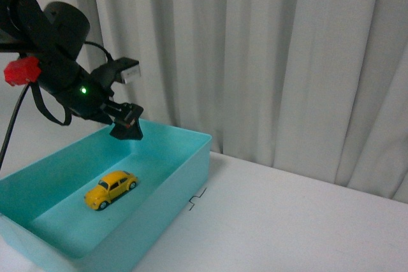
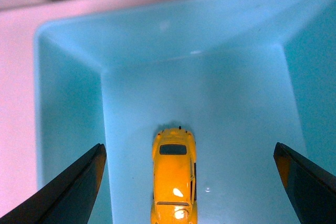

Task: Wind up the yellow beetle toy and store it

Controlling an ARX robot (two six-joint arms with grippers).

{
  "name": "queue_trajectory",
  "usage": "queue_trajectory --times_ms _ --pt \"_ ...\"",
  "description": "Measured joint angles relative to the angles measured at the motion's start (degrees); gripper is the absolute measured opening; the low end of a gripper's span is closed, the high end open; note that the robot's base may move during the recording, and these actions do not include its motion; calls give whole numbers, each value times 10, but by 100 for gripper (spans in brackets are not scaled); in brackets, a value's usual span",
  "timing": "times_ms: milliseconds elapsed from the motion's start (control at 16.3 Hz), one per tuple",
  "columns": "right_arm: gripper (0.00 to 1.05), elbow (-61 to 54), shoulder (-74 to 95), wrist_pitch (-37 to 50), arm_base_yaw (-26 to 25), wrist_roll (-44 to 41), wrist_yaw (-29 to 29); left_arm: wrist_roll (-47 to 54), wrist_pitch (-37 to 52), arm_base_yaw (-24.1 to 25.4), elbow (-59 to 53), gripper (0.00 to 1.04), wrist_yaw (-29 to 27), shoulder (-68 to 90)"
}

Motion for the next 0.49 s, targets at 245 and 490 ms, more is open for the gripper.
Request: queue_trajectory --times_ms 245,490 --pt "98 0 0 0 0 0 0 23 32 14 -73 98 54 -117" --pt "98 0 0 0 0 0 0 35 37 38 -170 98 142 -320"
